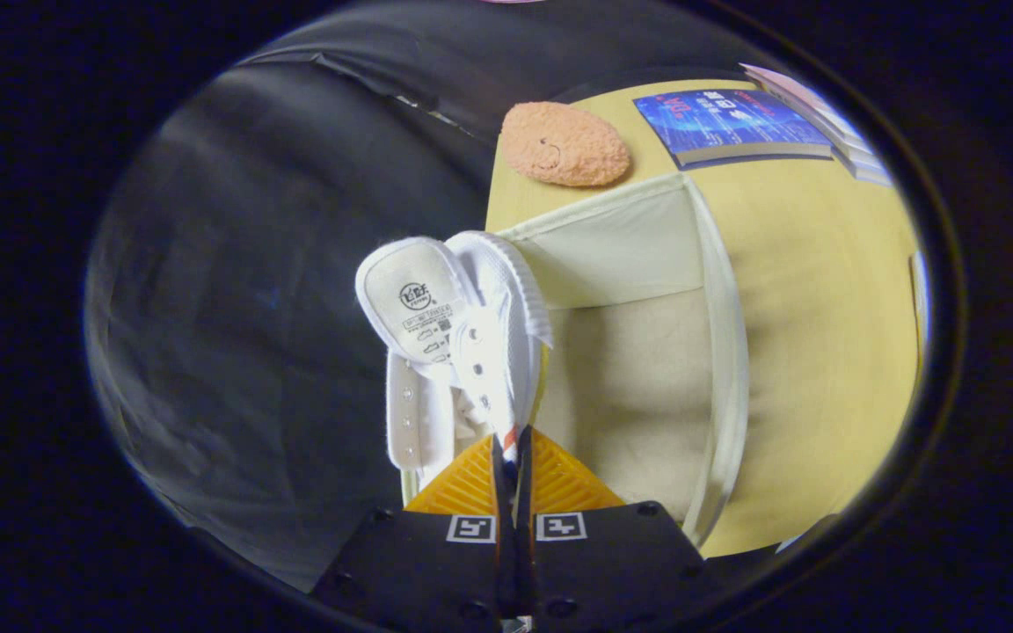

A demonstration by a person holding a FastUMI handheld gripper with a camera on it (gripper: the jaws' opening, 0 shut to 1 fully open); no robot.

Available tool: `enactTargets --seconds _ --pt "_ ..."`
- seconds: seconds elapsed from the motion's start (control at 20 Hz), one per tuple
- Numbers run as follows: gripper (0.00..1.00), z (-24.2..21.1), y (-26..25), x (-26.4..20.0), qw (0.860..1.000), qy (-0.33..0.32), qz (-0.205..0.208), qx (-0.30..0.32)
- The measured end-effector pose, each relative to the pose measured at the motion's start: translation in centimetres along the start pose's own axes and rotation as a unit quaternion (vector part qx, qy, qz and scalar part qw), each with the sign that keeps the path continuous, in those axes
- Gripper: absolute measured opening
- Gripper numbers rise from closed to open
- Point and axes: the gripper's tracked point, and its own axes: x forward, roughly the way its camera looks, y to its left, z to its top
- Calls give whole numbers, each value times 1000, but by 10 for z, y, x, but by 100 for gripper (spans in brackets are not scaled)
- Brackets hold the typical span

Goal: Open the storage box then place both shoes into the box .Put the left shoe in first, then the right shoe, with the right side of both shoes facing outward in a uniform manner.

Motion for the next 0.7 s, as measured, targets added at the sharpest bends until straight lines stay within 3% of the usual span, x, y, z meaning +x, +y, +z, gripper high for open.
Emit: enactTargets --seconds 0.35,0.7 --pt "2 -10 -4 1 999 -24 -26 -34" --pt "3 -30 -5 15 998 3 -36 -44"
